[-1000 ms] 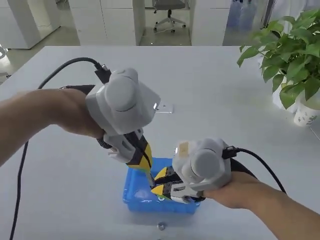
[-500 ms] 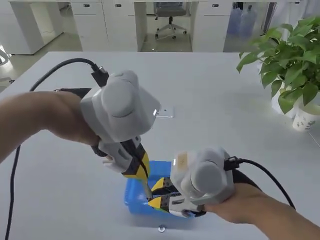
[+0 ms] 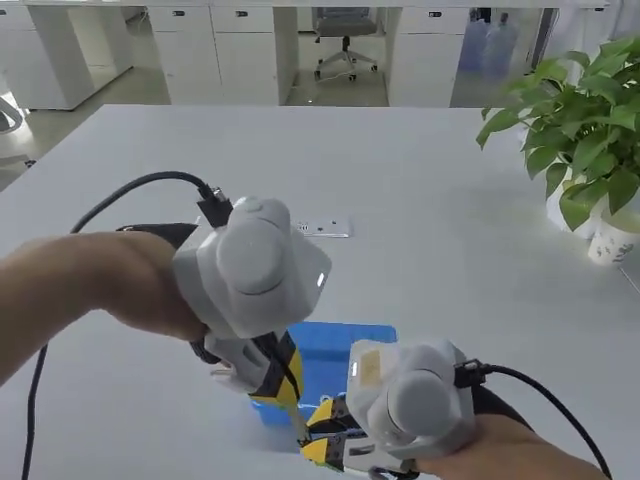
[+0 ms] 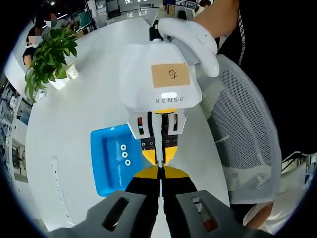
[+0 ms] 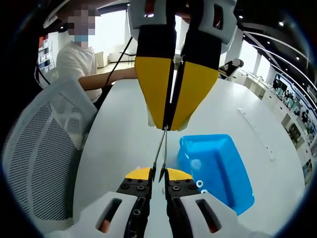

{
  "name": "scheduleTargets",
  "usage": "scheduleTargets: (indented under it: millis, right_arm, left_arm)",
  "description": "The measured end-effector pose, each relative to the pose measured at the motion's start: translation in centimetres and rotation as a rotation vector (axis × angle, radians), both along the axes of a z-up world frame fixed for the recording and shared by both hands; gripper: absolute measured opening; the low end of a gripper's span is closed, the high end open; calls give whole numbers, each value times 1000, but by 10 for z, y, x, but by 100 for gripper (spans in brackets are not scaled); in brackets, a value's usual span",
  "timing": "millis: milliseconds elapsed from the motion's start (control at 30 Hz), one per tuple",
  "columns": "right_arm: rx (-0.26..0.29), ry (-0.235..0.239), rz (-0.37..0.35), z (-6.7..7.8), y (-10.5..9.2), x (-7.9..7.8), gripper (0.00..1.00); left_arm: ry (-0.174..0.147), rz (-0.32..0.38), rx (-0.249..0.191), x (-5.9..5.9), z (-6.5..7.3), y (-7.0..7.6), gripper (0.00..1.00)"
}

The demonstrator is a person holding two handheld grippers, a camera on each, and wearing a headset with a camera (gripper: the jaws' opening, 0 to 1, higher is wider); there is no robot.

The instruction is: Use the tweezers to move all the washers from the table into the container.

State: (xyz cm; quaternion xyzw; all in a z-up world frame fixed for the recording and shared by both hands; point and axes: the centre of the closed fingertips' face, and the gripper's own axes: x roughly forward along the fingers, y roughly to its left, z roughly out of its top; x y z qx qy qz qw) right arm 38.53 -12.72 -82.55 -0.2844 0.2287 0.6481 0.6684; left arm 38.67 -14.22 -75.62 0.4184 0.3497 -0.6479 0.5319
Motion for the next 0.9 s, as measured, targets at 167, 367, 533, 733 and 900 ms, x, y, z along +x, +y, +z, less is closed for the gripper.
scheduleTargets:
  millis: [167,367,533,733,900]
  right_arm:
    - [-3,14,-12,-8,-4,-4,11]
    - [-8,37,-19,-18,-6,-10,11]
    - [-16,43,-12,-21,-6,-14,11]
    - [-20,49,-12,-25,-7,-16,11]
    - [-28,52,-7,-30,-8,-19,11]
  left_arm:
    - [-4,-5,-8,-4,-8,-3,3]
    - [6,-8,-7,-10,-17,-4,3]
    - [9,-13,-8,-14,-20,-4,3]
    - [8,-17,-10,-17,-24,-6,3]
    - [10,-23,-13,-20,-28,-8,3]
